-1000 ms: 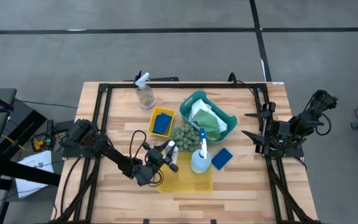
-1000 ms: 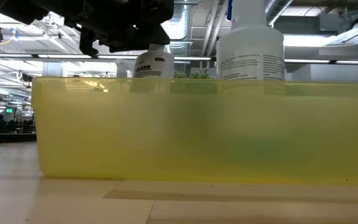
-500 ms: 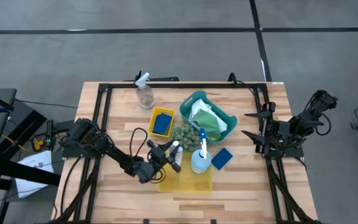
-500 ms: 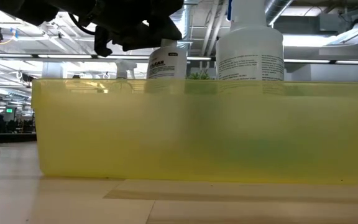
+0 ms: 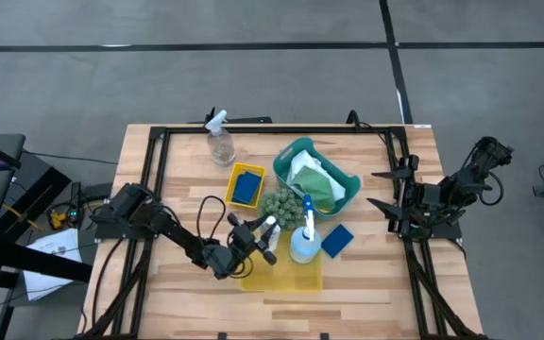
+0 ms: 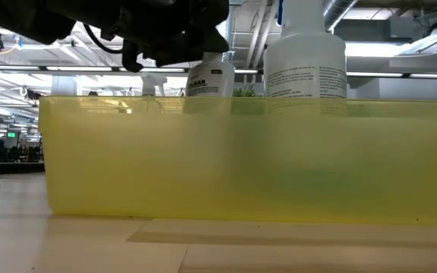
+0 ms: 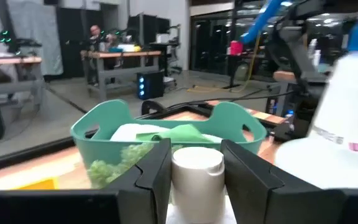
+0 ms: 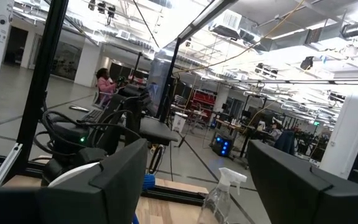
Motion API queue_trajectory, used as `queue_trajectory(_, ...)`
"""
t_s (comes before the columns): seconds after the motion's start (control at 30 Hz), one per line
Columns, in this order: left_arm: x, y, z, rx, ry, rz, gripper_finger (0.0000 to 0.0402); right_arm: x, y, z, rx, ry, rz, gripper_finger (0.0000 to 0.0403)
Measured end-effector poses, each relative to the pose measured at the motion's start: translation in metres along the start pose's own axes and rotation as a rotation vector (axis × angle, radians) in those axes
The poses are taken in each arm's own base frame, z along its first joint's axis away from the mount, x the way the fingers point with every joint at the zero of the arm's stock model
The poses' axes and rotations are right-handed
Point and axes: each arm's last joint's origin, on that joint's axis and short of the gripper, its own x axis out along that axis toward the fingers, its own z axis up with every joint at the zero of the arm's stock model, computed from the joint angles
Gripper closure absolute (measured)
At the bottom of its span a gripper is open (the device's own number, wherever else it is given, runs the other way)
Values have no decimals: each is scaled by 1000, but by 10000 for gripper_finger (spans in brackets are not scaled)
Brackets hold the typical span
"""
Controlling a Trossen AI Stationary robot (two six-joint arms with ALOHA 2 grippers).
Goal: Pick & Place Kitchen Items
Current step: Put the white plastic restorer bottle into the bottom yellow bin
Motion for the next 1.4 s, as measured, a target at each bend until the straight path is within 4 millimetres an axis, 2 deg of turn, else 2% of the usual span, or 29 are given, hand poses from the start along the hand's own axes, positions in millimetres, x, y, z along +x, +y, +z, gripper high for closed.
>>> queue_trajectory(0.23,-7,-5,3,34,-64,-107,293,0,0,0,0,0,0,135)
queue_trajectory(0.5,-9,-7,-6,56,-73,-144,287,0,0,0,0,0,1,135)
queue_trajectory(1.03,2,-6,-4,40,-121,-270,291,0,0,0,-3,2,3,135)
queue_trajectory(1.23,2,-3,-22,22,-132,-275,271,0,0,0,-4,2,3,135)
queue_trajectory(1.4,2,-3,-23,21,-134,-280,271,0,0,0,-4,2,3,135)
